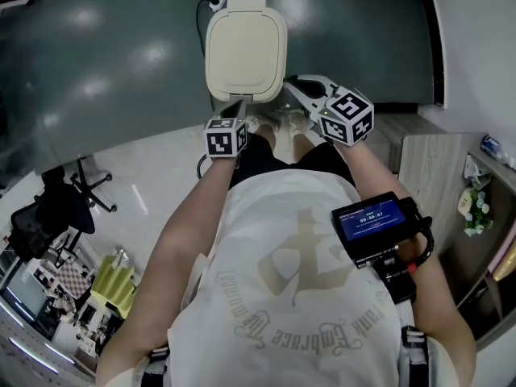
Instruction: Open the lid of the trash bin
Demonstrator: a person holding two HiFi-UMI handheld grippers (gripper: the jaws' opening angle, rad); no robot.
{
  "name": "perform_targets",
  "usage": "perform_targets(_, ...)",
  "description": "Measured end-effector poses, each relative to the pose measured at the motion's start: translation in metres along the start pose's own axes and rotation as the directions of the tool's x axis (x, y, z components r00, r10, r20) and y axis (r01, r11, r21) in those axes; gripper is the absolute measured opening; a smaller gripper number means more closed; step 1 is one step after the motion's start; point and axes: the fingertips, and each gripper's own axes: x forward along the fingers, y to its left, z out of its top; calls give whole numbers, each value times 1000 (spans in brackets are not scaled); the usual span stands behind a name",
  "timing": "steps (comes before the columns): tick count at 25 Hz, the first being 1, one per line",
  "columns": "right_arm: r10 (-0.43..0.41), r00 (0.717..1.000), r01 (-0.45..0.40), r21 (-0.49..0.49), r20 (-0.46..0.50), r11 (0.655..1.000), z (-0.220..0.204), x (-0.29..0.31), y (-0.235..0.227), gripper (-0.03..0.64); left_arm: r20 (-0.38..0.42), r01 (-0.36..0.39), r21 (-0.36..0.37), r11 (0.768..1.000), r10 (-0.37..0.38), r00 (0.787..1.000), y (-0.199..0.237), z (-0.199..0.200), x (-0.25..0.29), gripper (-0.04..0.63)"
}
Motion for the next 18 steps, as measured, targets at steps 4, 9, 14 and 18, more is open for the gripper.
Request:
perform_targets(4, -5, 1000, 5, -1, -6, 1000, -4, -3, -2, 6, -3, -19, 20, 1000, 19, 1000, 0, -3, 1, 15)
perform_targets(9, -13, 1000, 13, 0, -12, 1000, -5, -5, -4, 6, 5, -23, 24, 999, 23, 1000, 0, -4, 1, 15)
perform_targets(14, -18, 1000, 18, -4, -15, 1000, -6, -6, -5, 5, 8, -35, 24, 999, 35, 999, 1, -3, 3, 15)
perform_targets(18, -16, 1000, 16, -6, -17, 1000, -7, -8, -4, 6, 12, -43, 22, 999, 43, 999, 2, -3, 3, 15)
